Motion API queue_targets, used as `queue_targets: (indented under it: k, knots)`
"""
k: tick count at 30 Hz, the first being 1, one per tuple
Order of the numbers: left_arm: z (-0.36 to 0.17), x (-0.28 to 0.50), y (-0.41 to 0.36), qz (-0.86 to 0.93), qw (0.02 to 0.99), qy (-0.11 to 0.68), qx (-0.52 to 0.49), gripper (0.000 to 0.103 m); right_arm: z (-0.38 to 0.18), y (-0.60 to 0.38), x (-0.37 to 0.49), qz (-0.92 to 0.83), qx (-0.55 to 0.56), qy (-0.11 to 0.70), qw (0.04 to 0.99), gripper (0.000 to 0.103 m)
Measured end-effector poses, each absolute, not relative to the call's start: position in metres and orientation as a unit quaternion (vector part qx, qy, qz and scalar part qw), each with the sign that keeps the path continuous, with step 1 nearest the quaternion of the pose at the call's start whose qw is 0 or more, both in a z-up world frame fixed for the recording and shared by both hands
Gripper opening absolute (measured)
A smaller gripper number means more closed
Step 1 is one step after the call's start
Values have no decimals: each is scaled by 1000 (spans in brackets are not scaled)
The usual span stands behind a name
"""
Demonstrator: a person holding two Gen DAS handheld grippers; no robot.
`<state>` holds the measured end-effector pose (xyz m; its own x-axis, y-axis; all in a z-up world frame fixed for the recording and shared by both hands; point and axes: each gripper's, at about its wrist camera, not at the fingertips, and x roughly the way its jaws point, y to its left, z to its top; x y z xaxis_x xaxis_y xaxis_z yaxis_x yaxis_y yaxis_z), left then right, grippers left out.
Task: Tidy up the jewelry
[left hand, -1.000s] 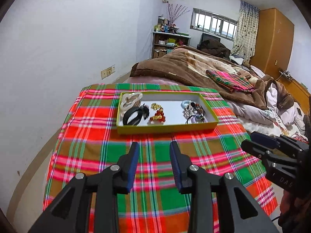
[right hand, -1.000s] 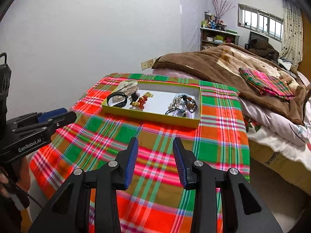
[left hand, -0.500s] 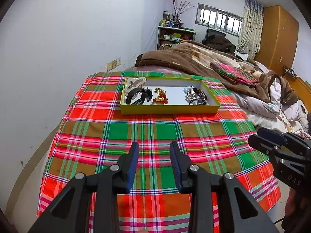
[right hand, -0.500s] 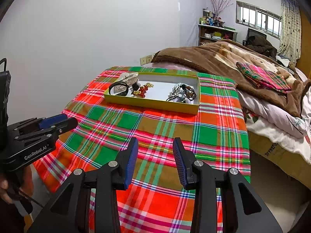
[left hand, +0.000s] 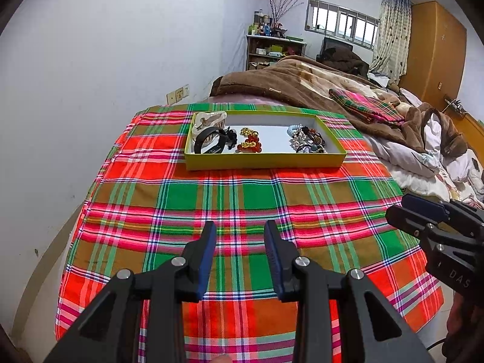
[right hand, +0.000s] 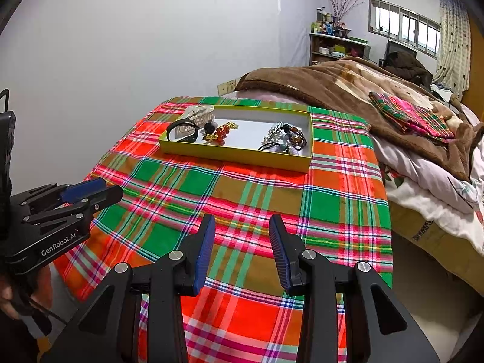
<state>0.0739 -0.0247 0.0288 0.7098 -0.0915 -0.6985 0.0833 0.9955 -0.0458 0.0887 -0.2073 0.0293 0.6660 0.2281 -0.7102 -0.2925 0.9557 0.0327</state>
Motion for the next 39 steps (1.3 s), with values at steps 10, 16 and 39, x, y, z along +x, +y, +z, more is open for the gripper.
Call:
queue_targets:
  k: [10,16,39]
  knots:
    - [29,73,-26,-47,925,378,-3,34,29,-207,89,145,-42,382,912,38]
    - [29,73,-25,-47,925,377,-4,34,31,-206,88,146,-44,380,912,38]
    - [27,73,-26,-36,924,381,-2,34,31,-204,87,148,-44,380,912,38]
